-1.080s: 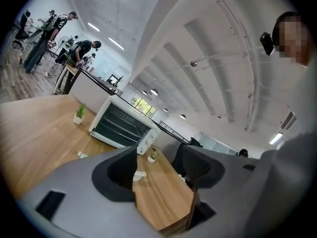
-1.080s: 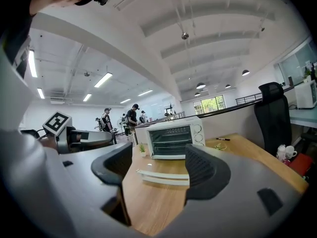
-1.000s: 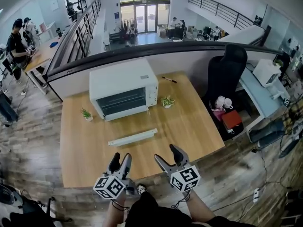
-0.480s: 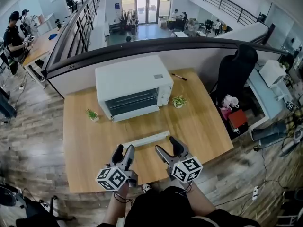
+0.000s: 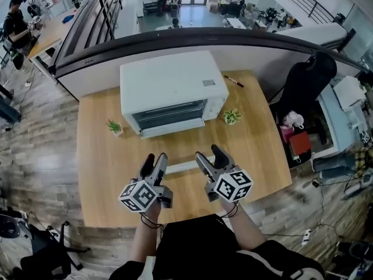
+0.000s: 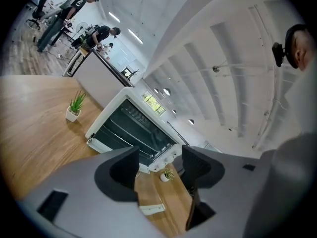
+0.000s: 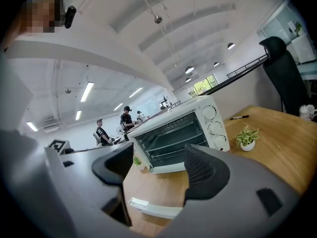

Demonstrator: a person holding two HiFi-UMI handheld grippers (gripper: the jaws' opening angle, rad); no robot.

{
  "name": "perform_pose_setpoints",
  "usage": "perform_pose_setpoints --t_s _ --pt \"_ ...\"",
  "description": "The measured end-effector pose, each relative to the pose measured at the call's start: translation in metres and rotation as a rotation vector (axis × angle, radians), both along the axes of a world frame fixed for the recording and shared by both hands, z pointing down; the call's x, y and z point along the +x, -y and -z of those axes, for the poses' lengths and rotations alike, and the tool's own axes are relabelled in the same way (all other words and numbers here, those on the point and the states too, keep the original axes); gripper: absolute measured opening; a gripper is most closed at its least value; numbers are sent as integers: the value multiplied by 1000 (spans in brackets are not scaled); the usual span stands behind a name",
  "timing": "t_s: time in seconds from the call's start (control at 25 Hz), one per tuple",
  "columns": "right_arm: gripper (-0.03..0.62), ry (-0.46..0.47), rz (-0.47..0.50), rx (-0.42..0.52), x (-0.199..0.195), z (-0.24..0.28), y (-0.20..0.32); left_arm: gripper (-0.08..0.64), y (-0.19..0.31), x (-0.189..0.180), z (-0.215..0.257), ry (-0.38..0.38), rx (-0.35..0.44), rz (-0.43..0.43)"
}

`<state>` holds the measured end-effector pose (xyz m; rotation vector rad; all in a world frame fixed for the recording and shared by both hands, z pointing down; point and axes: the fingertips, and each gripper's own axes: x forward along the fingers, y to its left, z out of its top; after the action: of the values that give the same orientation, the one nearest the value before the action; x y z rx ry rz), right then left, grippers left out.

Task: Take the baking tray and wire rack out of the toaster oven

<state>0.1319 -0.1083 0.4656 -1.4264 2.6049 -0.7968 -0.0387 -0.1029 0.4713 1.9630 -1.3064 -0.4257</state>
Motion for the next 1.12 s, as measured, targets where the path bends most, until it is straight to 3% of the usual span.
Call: perform_pose_setpoints --t_s 0.36,0.6,0.92,1.12 --pt "308 147 72 -152 -18 -40 80 272 73 -11 -40 -32 -94 109" --pt "296 153 75 -191 -36 -70 138 272 121 -27 -73 -161 -119 197" --pt "291 256 61 -286 -51 -102 180 272 156 -41 -90 -197 -122 264" --pt "291 257 49 -299 -58 -113 193 272 166 -49 -97 -232 -128 285"
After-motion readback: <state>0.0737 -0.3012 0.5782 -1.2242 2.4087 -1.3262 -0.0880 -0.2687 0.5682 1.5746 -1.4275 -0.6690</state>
